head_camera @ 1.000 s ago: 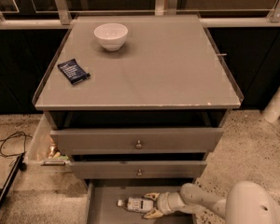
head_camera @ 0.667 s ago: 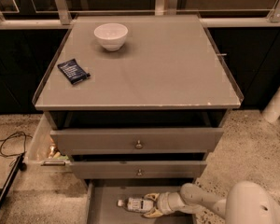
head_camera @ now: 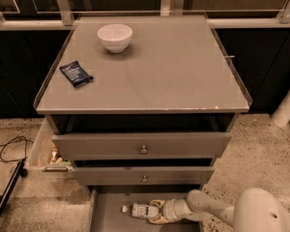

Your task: Pick blue plastic bottle from bottom drawer and place on counter

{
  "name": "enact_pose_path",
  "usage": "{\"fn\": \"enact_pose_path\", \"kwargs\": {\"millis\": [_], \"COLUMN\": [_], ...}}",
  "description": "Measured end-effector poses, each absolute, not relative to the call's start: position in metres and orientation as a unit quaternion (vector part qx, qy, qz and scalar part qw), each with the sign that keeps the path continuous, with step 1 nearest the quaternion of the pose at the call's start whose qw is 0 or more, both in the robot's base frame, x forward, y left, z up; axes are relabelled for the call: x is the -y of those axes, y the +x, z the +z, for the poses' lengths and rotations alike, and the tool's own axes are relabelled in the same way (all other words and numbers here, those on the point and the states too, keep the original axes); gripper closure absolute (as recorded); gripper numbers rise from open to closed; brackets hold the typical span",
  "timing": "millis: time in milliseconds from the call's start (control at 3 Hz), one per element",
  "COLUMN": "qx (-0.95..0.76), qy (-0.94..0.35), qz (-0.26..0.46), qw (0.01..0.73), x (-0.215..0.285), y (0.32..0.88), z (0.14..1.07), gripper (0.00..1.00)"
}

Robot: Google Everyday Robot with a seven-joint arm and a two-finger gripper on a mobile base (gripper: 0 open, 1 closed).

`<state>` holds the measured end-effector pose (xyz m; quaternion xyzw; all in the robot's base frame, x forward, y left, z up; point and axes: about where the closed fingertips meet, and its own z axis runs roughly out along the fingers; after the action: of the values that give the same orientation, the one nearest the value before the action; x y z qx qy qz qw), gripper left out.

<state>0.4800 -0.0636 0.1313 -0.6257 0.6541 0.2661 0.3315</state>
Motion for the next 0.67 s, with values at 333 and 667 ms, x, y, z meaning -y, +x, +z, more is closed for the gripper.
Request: {"fn": "enact_pose_path", "kwargs": {"millis": [333,667], "qx": [-0.653,-0.646], "qy": [-0.623,-0.63], "qz": [0.278,0.277], "qw": [0.329,0.331], "x": [0.066,0.073], "y": [0.474,0.466], "z": [0.132,0.147], "gripper": [1.0,1.0]}}
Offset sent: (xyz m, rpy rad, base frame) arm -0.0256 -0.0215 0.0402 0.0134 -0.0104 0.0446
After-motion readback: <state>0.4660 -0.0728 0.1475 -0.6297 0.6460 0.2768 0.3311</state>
